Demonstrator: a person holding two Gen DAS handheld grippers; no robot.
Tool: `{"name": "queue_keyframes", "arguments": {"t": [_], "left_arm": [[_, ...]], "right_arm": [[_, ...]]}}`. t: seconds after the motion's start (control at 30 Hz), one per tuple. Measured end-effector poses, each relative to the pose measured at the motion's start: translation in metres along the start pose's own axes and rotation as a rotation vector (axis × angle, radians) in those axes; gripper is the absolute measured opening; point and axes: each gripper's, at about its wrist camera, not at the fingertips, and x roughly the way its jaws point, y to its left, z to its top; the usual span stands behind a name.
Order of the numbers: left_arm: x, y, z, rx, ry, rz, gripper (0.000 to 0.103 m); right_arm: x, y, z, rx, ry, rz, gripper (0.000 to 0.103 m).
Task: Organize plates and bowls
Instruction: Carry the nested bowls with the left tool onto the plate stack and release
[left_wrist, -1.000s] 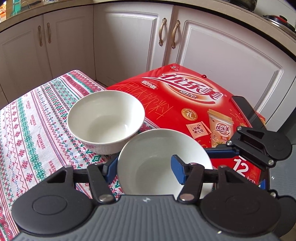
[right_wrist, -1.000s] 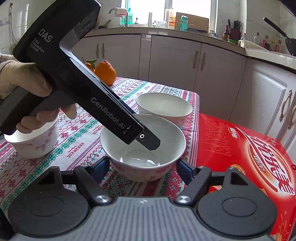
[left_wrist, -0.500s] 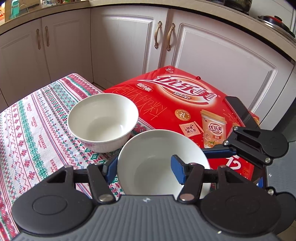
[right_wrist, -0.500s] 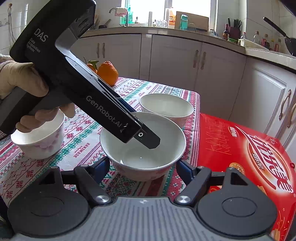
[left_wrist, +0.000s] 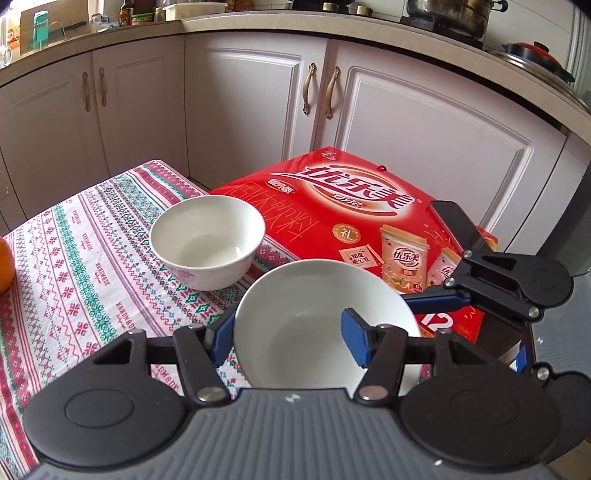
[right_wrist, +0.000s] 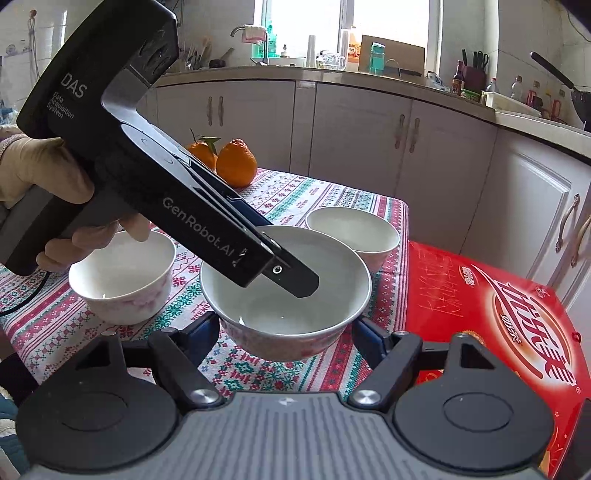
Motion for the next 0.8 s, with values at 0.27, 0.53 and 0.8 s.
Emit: {"name": "queue_keyframes", "arguments": {"t": [0.27, 0.53, 0.8], "left_arm": [[-0.029, -0.001, -0.016, -0.012, -0.02, 0.023, 0.059], [-0.059, 0.005, -0.031, -0.04, -0.05, 0.057, 0.059], [-0.086, 0.021, -0.047, -0.077, -0.079, 0.105, 0.059]], "right_arm": [[-0.012, 0.023, 0.001, -0.028, -0.009, 0.028, 0.082], [-0.018, 0.048, 0.009, -0.057, -0.025, 0.071, 0.082], [-0.013, 0.073, 0.022, -0.091, -0.037, 0.118, 0.082]]}}
